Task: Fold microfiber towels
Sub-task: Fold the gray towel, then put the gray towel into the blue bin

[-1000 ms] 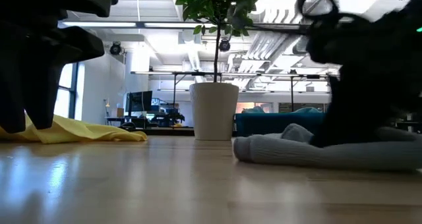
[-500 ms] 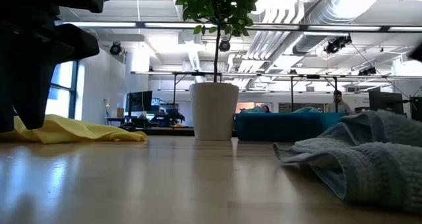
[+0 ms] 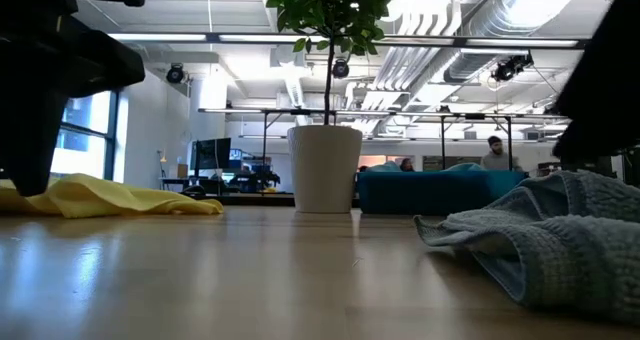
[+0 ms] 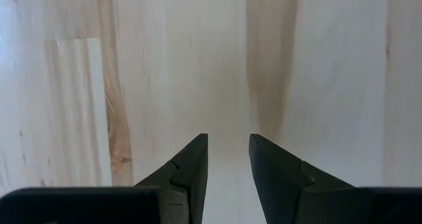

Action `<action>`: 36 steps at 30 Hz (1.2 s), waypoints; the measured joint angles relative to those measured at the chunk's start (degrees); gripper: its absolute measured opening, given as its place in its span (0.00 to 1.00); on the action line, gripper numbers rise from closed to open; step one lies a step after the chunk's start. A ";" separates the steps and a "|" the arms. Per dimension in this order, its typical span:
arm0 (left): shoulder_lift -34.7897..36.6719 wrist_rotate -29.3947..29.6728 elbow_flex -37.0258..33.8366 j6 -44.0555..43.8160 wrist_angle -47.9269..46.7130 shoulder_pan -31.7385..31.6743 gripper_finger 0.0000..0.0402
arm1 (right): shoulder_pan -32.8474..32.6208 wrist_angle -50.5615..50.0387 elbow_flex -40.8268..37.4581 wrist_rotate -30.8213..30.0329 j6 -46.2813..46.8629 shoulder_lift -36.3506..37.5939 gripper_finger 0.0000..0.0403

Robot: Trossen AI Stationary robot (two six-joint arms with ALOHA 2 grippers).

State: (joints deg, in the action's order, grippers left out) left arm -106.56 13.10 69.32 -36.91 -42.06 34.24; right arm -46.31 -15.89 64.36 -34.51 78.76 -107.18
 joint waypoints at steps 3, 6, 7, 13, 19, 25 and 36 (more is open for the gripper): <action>0.00 -0.12 0.00 0.00 -0.09 0.40 0.25 | -0.20 7.86 0.00 3.86 -6.72 -0.66 0.36; 0.00 -0.18 0.00 0.00 -0.04 0.43 0.25 | -0.63 11.92 0.00 5.20 -11.40 -1.05 0.36; 0.00 -0.27 0.00 0.00 -0.06 0.43 0.25 | -0.74 11.68 0.00 5.61 -11.67 -1.05 0.36; 0.00 -0.46 0.00 -0.92 0.01 0.40 0.25 | -0.63 2.94 0.00 9.58 -5.46 -1.07 0.36; 0.00 -0.52 0.00 -2.08 -0.01 0.41 0.25 | 0.09 -8.86 0.00 14.55 1.57 -1.05 0.36; -0.02 -0.48 0.00 -2.10 0.04 0.43 0.25 | -1.04 -10.96 0.07 12.51 1.18 0.61 0.36; -0.02 -0.48 0.00 -1.98 0.15 0.43 0.25 | -2.20 -38.11 0.09 12.62 16.77 3.46 0.36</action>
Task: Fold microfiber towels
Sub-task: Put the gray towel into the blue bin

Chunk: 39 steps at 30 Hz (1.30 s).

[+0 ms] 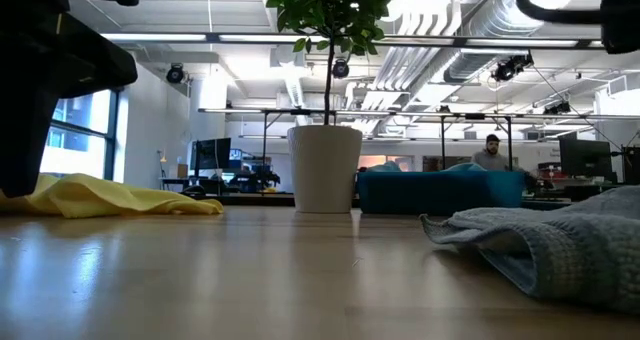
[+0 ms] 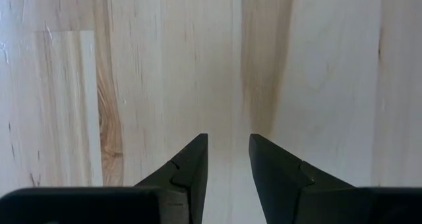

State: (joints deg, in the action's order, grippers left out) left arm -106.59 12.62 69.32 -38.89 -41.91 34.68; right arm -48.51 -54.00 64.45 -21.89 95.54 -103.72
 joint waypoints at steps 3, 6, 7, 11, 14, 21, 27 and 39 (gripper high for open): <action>0.00 0.00 0.00 0.04 -0.02 0.00 0.25 | 0.00 -0.02 0.00 1.32 1.88 0.00 0.36; 0.00 0.04 0.00 0.04 -0.01 -0.02 0.25 | -0.02 0.03 0.31 3.08 2.14 0.00 0.36; 0.00 0.07 0.00 0.04 0.00 -0.02 0.25 | -0.02 -0.54 0.53 3.76 2.16 0.00 0.36; 0.00 0.43 0.00 0.04 0.00 -0.02 0.25 | -0.04 -0.51 2.15 4.70 2.17 0.00 0.36; 0.00 0.44 0.00 -0.01 0.02 -0.01 0.25 | 0.00 -0.01 3.59 8.39 2.14 0.00 0.37; 0.00 0.44 0.00 -0.12 0.16 0.31 0.25 | -0.42 1.32 4.44 12.35 8.59 0.00 0.50; 0.00 0.45 0.00 -1.01 1.92 0.28 0.25 | -0.42 1.88 3.84 12.48 18.92 0.02 0.59; 0.00 0.44 0.00 -1.45 2.78 1.07 0.25 | -0.63 18.56 -10.33 -0.25 26.33 0.73 0.59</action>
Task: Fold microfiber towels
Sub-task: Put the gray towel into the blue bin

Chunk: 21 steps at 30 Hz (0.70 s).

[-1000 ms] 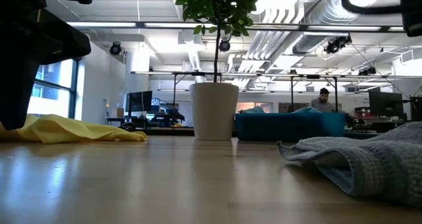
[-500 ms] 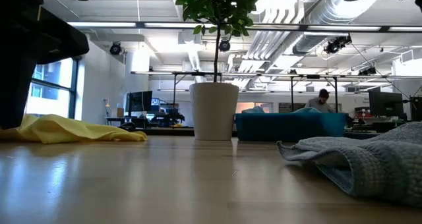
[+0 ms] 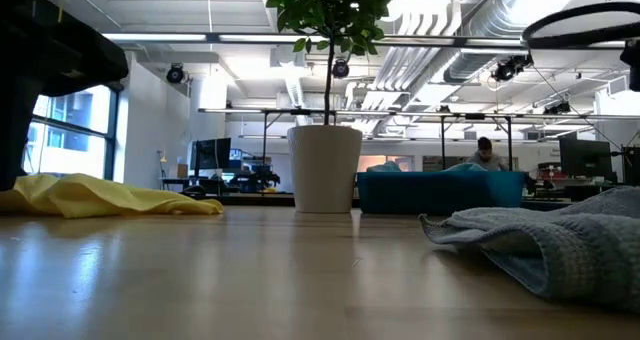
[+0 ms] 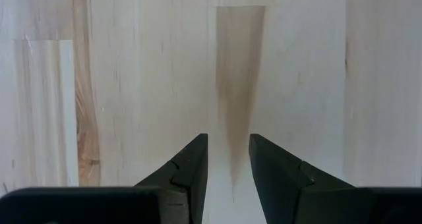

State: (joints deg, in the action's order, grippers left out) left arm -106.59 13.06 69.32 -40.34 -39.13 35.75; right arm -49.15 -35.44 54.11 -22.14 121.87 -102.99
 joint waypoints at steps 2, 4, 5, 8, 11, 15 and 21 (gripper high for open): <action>0.00 0.00 0.00 0.01 0.00 0.00 0.25 | -0.07 1.89 -0.94 -1.11 -1.10 0.07 0.59; 0.00 0.02 0.00 0.65 0.01 -0.01 0.25 | -0.02 1.93 -0.99 -0.82 -1.17 0.05 0.57; 0.00 0.03 0.00 1.30 0.12 -0.08 0.25 | 0.00 1.86 -0.99 -0.76 -1.04 0.02 0.56; 0.00 0.18 0.00 2.01 0.18 -0.11 0.25 | 0.00 1.79 -0.73 -1.18 -3.07 -0.25 0.49; 0.00 0.20 0.00 1.97 0.37 -0.11 0.25 | 0.31 3.18 -0.81 -2.49 -5.95 -0.40 0.40; 0.00 0.19 0.00 1.95 0.57 -0.11 0.25 | 1.01 3.70 -0.99 -3.40 -7.63 -0.60 0.28; 0.00 0.20 0.00 1.54 0.63 -0.09 0.25 | 1.46 4.38 -1.63 -4.88 -7.88 -0.73 0.09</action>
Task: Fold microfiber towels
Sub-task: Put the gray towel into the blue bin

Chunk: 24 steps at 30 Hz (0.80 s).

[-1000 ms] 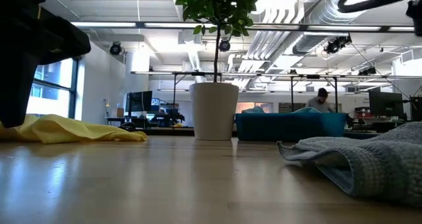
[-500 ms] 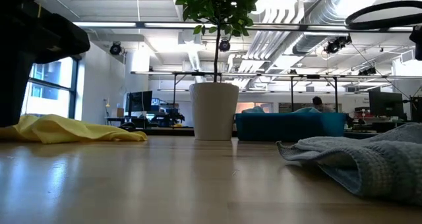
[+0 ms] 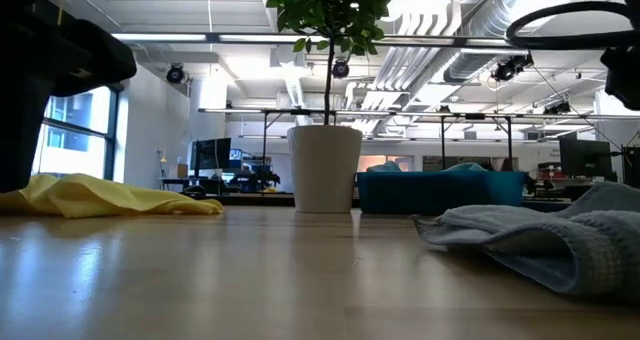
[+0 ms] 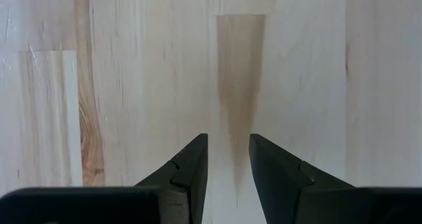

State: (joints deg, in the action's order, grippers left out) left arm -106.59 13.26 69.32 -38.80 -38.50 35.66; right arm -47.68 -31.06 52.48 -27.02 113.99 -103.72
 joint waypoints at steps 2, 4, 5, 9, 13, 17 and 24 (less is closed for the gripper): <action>0.00 -0.02 0.00 0.01 0.00 0.02 0.25 | 0.05 0.25 -0.01 -1.26 -0.98 -0.07 0.03; 0.00 -0.02 0.00 0.01 0.00 0.02 0.25 | 0.09 0.45 -0.01 -2.60 -1.90 -0.11 0.01; 0.00 -0.02 0.00 0.01 0.00 0.02 0.25 | 0.11 0.43 -0.01 -3.00 -1.98 -0.13 0.02; 0.00 -0.02 0.00 0.01 -0.01 0.00 0.25 | 0.31 -0.10 0.01 -4.08 -4.33 -0.15 0.01; 0.00 -0.02 0.00 0.01 -0.01 0.02 0.25 | 1.51 -0.34 -0.01 -5.22 -9.18 -0.20 0.00; 0.00 -0.03 0.00 0.33 -0.02 0.02 0.25 | 3.82 -0.62 -0.01 -5.28 -16.63 -0.20 0.00; 0.00 -0.03 0.00 1.21 -0.02 0.02 0.25 | 9.76 -2.31 0.33 -4.35 -32.24 -0.07 0.00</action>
State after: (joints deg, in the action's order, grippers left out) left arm -106.59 13.22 69.32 -37.59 -38.52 35.68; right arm -37.92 -33.37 52.81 -31.37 81.75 -103.79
